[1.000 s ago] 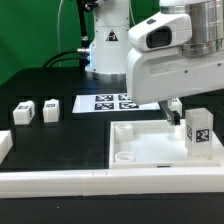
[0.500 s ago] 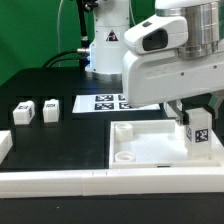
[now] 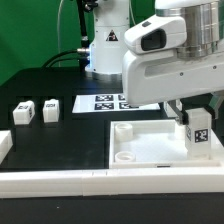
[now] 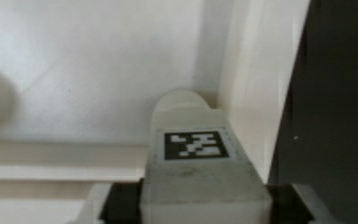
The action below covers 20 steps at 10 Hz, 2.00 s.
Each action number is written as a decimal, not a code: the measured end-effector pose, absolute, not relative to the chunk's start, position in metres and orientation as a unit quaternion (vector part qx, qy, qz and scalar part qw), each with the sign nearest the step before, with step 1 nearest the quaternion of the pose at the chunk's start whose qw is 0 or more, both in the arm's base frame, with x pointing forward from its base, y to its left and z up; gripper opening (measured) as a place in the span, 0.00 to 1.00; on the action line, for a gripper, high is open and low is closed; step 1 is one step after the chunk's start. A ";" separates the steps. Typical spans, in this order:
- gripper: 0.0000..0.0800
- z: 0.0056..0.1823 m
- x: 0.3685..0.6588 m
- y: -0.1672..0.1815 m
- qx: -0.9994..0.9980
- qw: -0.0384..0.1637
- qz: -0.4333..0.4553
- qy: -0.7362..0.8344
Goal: Assemble one leg
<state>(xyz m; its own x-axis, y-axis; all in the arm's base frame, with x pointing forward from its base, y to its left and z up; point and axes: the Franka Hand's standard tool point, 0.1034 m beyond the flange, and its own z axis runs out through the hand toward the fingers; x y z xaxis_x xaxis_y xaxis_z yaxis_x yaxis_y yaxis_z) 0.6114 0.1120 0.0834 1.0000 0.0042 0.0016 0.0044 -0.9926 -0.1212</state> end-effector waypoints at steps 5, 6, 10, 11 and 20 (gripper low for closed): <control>0.36 0.083 0.612 0.112 -0.953 0.069 0.021 0.295; 0.36 0.083 0.612 0.112 -0.931 0.067 0.025 0.358; 0.36 0.082 0.612 0.114 -0.829 0.063 0.041 0.555; 0.36 0.082 0.612 0.115 -0.797 0.063 0.046 0.599; 0.81 0.082 0.610 0.120 -0.890 0.056 0.044 0.450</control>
Offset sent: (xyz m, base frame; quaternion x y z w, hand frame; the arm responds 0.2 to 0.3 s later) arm 0.0021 -0.0042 0.0025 -0.0060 -0.0035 0.3332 0.9428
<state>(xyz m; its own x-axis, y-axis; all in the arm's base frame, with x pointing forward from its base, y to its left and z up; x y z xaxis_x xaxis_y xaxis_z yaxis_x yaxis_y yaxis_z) 0.6104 0.1204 0.0818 0.5914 -0.7960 -0.1290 -0.8059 -0.5890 -0.0599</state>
